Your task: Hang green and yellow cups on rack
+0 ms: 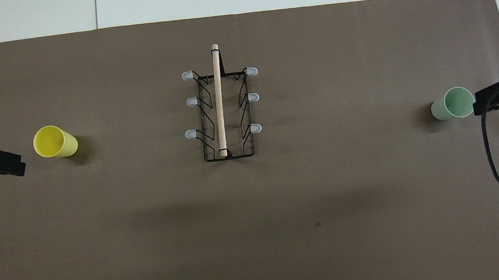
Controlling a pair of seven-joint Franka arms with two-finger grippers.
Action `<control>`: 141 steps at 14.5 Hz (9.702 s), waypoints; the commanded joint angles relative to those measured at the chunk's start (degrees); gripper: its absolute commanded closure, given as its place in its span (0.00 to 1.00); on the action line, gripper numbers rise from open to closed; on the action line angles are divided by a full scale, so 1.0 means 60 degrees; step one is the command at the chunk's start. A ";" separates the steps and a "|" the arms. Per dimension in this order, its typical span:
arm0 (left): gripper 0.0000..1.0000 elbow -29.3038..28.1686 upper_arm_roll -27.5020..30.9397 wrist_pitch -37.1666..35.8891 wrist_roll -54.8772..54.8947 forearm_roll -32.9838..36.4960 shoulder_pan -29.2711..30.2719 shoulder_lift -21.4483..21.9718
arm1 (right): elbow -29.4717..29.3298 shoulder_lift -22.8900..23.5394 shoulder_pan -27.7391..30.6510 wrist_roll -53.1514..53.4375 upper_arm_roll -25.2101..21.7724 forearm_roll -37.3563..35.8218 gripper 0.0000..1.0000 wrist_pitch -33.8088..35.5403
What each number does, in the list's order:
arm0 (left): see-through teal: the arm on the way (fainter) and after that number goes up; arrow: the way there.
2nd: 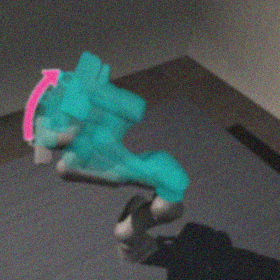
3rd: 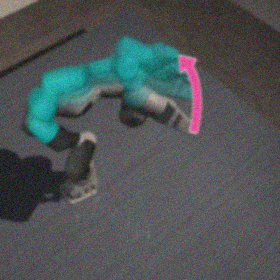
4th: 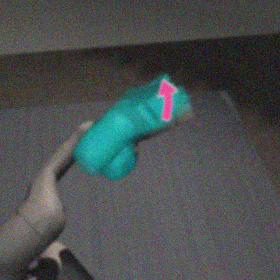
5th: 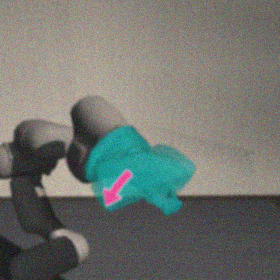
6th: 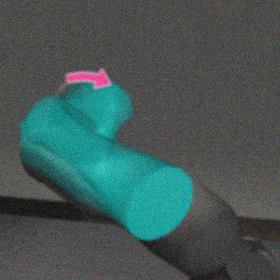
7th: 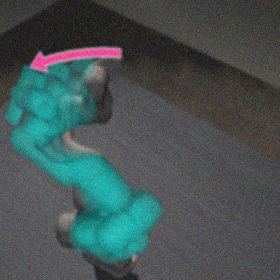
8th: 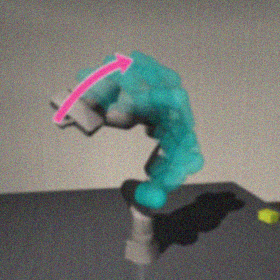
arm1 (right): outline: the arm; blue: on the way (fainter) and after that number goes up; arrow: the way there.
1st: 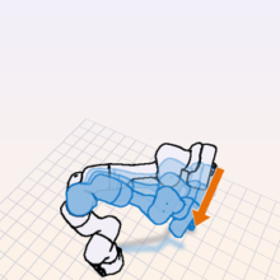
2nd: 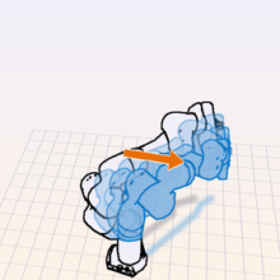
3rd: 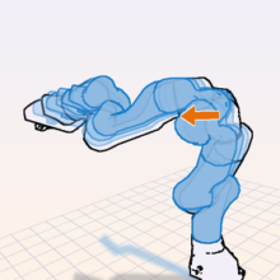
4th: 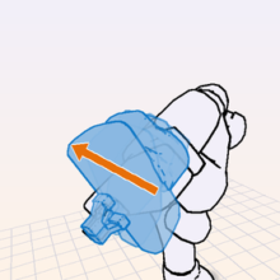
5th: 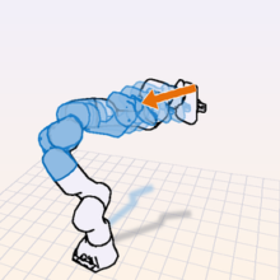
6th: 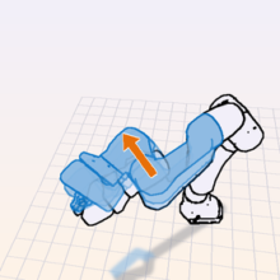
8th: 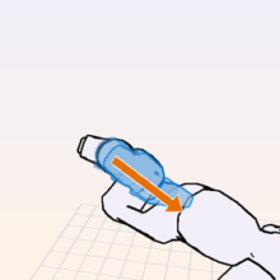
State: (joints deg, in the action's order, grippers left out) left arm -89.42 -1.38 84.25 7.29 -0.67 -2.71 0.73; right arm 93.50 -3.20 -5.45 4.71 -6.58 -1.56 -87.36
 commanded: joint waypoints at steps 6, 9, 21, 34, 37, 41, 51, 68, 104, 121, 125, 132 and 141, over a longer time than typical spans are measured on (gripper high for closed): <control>0.00 -0.0507 -0.0005 0.0518 -0.0305 -0.0326 0.0332 0.0143 | 0.1074 0.0924 -0.0087 -0.0358 -0.0002 0.0128 0.00 -0.1582; 0.00 -0.0332 -0.0005 0.0739 -0.0656 -0.0591 0.0613 -0.0543 | -0.0871 0.3484 -0.0058 -0.1559 -0.0002 -0.0165 0.00 -0.1597; 0.00 0.2652 0.1195 0.1543 -0.8983 -0.2845 0.1126 -0.5067 | 0.0452 0.5734 -0.1405 -0.8882 0.0173 -0.6781 0.00 -0.2418; 0.00 0.1111 0.1108 0.3740 -1.1747 -0.5938 0.3001 -0.6173 | 0.2595 0.5865 -0.1743 -0.6939 0.0466 -1.1166 0.00 -0.1964; 0.00 0.0008 0.1079 0.3947 -1.1659 -0.5982 0.3015 -0.5675 | 0.2770 0.5851 -0.1553 -0.6806 0.0466 -1.1736 0.00 -0.2096; 0.00 -0.1222 0.1079 0.3829 -1.0608 -0.7089 0.3162 -0.5147 | 0.2901 0.5851 -0.1318 -0.6674 0.0466 -1.1957 0.00 -0.2286; 0.00 -0.3787 0.1064 0.5410 -0.8846 -1.0521 0.2796 -0.4428 | 0.2422 0.5734 -0.1434 -0.6132 0.0554 -1.1669 1.00 -0.2272; 1.00 -0.3862 0.1181 0.5676 -0.7645 -1.0670 0.2181 -0.3111 | 0.0822 0.2761 -0.0820 -0.7274 0.0935 -0.0261 1.00 -0.4334; 1.00 -0.4182 0.1108 1.0056 -1.8865 1.0509 -0.5436 -0.1366 | 0.5612 0.1485 -0.3354 -2.2609 0.0950 2.3170 1.00 -0.7328; 0.21 -0.5165 0.1050 0.8400 -2.0478 1.1230 -0.6667 -0.1000 | 0.5744 0.2597 -0.3266 -2.4237 0.0950 2.3580 1.00 -0.5817; 0.00 -0.5078 0.1035 0.8444 -2.0317 1.0982 -0.6653 -0.1029 | 0.5744 0.2950 -0.3251 -2.4501 0.0950 2.3580 1.00 -0.5699; 0.00 -0.4376 0.1050 0.8590 -1.8141 0.9478 -0.6170 -0.1029 | 0.5949 0.2936 -0.3251 -2.4487 0.0950 2.3609 0.00 -0.5919; 0.00 -0.3086 0.1050 0.8474 -0.9341 0.4585 -0.4224 -0.1000 | 0.6285 0.2219 -0.3046 -2.4457 0.0921 2.3448 0.00 -0.5992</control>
State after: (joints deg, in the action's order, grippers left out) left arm -108.95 5.43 136.11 -59.82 32.36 -30.87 -5.89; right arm 128.49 13.68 -24.69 -140.44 -1.33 138.23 -122.81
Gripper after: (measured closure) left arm 0.000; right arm 0.000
